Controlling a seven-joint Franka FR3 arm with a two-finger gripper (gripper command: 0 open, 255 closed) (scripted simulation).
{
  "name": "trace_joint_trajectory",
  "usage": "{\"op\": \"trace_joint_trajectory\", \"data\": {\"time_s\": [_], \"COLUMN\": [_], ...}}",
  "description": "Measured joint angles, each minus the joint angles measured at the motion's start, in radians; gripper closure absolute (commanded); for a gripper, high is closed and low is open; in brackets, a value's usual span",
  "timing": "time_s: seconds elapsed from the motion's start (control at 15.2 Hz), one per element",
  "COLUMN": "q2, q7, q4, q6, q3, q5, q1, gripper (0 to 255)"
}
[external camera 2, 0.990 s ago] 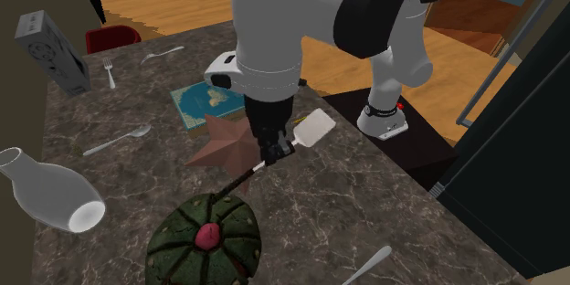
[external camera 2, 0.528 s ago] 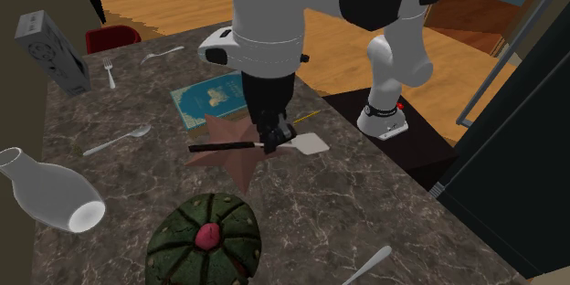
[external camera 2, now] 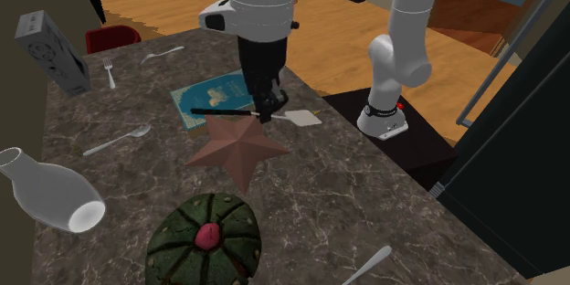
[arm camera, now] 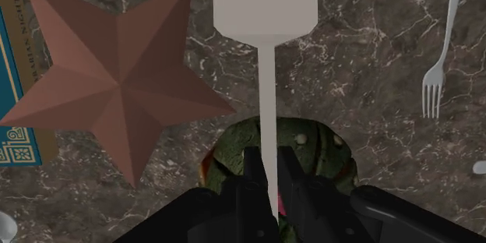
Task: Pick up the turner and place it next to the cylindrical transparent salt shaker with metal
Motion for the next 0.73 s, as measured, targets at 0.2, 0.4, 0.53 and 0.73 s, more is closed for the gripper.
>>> {"op": "trace_joint_trajectory", "data": {"time_s": [0.2, 0.4, 0.53, 0.73], "q2": [-0.080, -0.153, -0.190, -0.252], "q7": [-0.079, -0.160, -0.206, -0.293], "q4": [-0.097, -0.186, -0.220, -0.291], "q6": [0.025, 0.048, 0.046, 0.058], "q3": [-0.032, -0.071, -0.095, -0.144], "q5": [0.040, 0.073, 0.087, 0.108], "q1": [-0.051, -0.094, -0.115, -0.152], "gripper": [255, 255, 255, 255]}}
